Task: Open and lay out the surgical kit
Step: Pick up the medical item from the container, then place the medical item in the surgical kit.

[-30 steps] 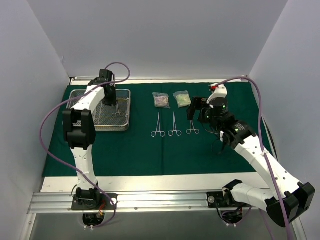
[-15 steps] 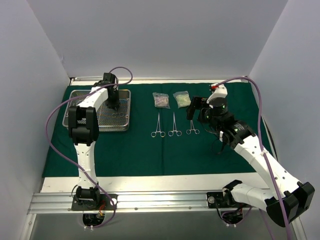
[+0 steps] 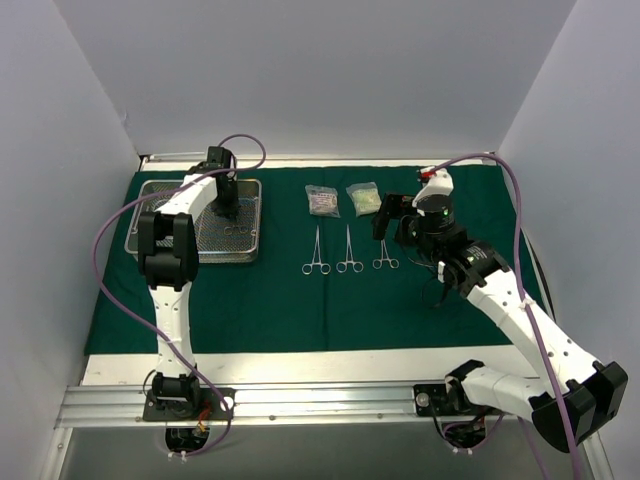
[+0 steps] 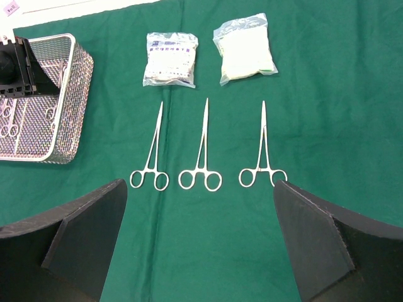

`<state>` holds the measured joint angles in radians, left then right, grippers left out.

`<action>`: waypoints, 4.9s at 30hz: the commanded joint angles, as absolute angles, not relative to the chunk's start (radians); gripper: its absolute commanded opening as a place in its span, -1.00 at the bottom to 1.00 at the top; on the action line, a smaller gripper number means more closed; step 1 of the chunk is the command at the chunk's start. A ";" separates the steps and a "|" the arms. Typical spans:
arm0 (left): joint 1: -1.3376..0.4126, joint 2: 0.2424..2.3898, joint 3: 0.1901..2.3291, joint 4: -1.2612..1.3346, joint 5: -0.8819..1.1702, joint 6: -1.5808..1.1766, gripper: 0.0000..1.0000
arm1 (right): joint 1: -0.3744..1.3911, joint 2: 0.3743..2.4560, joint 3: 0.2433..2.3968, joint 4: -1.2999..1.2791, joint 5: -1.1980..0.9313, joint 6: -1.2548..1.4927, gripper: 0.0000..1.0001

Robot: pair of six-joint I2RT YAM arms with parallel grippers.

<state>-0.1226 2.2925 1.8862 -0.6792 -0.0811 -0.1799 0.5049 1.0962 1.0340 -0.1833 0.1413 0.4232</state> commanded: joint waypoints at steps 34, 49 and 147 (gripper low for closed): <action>-0.164 2.220 1.940 -0.792 -0.221 -0.238 -0.95 | 0.520 1.072 1.011 -0.144 0.132 0.434 0.93; -0.164 2.068 1.956 -0.841 -0.181 -0.316 -0.95 | 0.601 1.175 1.048 -0.015 0.029 0.430 0.93; -0.282 1.473 1.350 0.063 0.847 -0.601 0.09 | 0.508 1.525 1.189 0.555 -1.074 0.589 -1.00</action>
<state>-0.2863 1.4742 1.3449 -0.0315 0.8169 -0.5674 0.4992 1.5742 1.1740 0.4732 -1.0309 0.5793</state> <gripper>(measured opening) 0.589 0.033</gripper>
